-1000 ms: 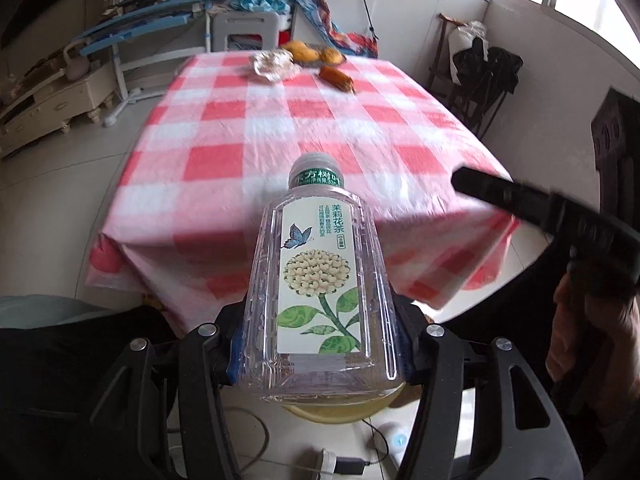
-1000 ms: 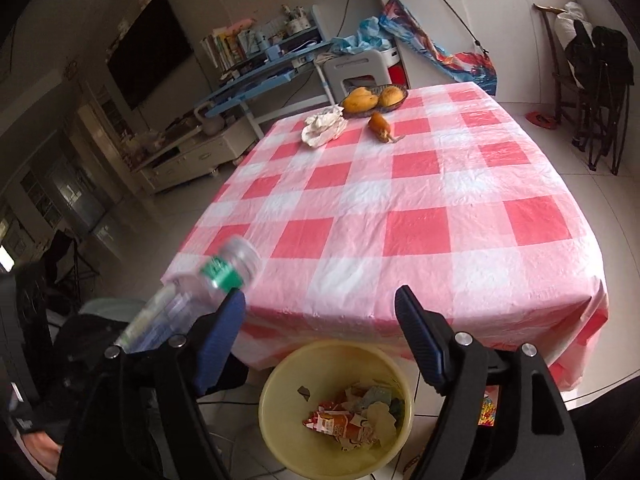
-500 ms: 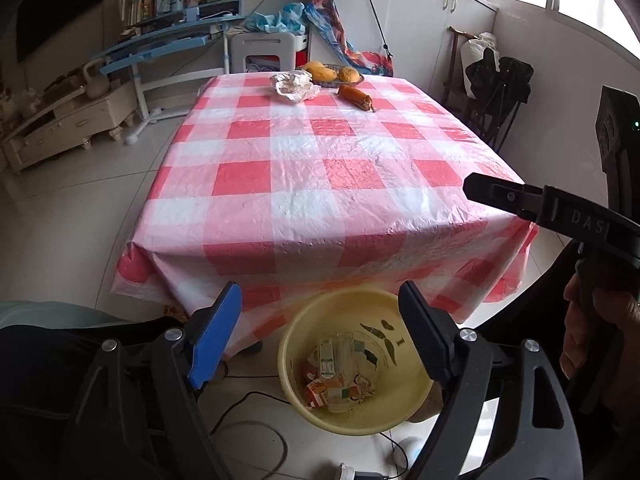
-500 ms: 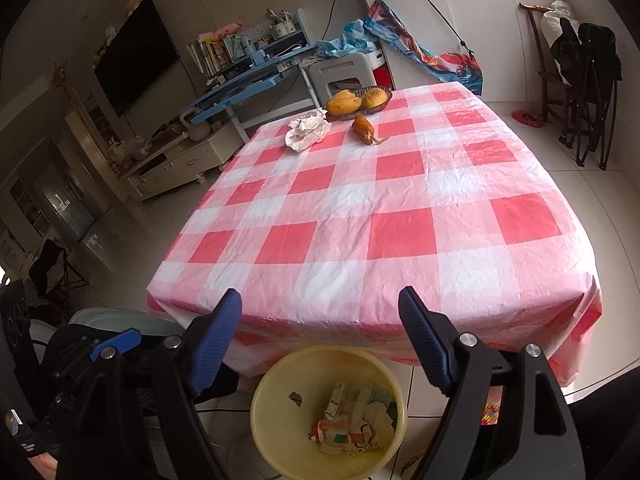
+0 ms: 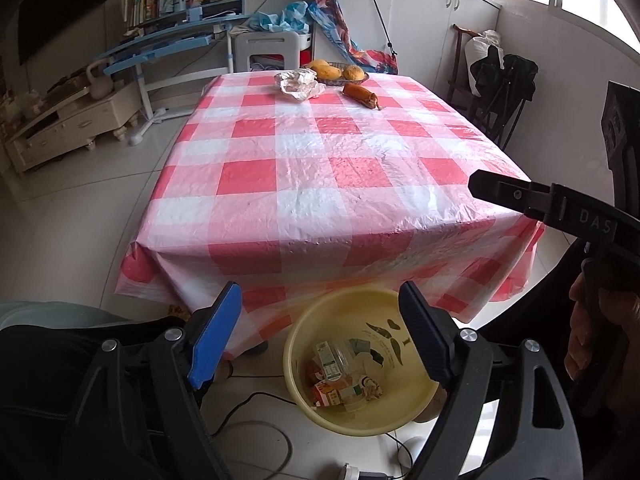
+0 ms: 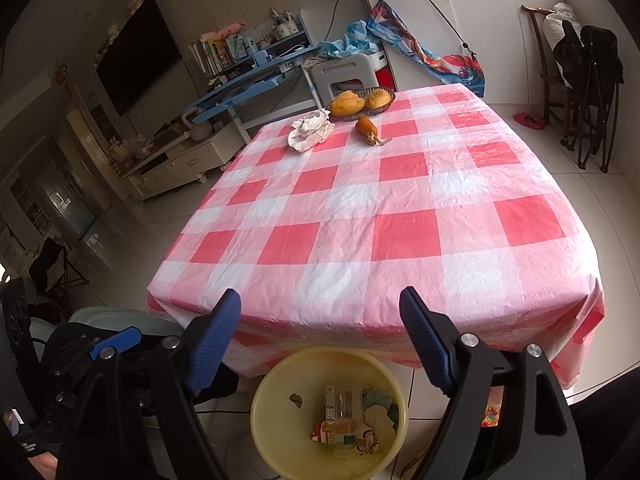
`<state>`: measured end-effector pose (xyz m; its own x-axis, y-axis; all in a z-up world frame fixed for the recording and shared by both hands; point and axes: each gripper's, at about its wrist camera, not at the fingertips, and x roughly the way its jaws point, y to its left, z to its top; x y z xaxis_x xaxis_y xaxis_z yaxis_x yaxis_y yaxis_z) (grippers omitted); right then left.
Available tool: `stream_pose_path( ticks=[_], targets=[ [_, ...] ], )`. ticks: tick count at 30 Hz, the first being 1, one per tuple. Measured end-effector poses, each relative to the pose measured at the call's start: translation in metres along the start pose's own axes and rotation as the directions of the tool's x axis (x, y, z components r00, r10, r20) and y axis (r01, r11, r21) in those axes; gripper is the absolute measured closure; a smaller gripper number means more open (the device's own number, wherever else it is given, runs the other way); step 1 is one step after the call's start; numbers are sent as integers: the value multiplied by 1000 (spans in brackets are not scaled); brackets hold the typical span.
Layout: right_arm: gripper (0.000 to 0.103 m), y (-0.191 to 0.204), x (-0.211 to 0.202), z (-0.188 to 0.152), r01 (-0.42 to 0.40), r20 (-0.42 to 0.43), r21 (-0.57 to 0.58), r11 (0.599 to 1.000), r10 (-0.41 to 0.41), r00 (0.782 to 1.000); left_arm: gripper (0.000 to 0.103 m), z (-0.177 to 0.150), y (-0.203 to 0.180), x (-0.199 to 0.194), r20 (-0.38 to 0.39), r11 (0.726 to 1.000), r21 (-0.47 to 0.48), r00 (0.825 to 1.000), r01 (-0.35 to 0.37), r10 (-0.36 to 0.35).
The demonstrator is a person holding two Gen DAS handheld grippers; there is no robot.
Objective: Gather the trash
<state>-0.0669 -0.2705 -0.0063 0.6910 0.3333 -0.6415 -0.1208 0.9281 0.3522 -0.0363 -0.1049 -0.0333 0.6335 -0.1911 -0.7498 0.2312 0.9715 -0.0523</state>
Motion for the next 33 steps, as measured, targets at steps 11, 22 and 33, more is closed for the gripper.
stream_pose_path(
  ticks=[11, 22, 33],
  targets=[
    [25, 2, -1, 0, -1, 1, -3, 1000, 1, 1000, 24, 0, 1, 0, 4, 1000, -11, 1000, -10, 10],
    [25, 3, -1, 1, -2, 5, -1, 1000, 2, 1000, 23, 1, 3, -1, 13, 999, -28, 1000, -20, 20],
    [25, 3, -1, 1, -2, 6, -2, 1000, 2, 1000, 20, 4, 11, -2, 29, 997, -76, 999, -29, 31]
  ],
)
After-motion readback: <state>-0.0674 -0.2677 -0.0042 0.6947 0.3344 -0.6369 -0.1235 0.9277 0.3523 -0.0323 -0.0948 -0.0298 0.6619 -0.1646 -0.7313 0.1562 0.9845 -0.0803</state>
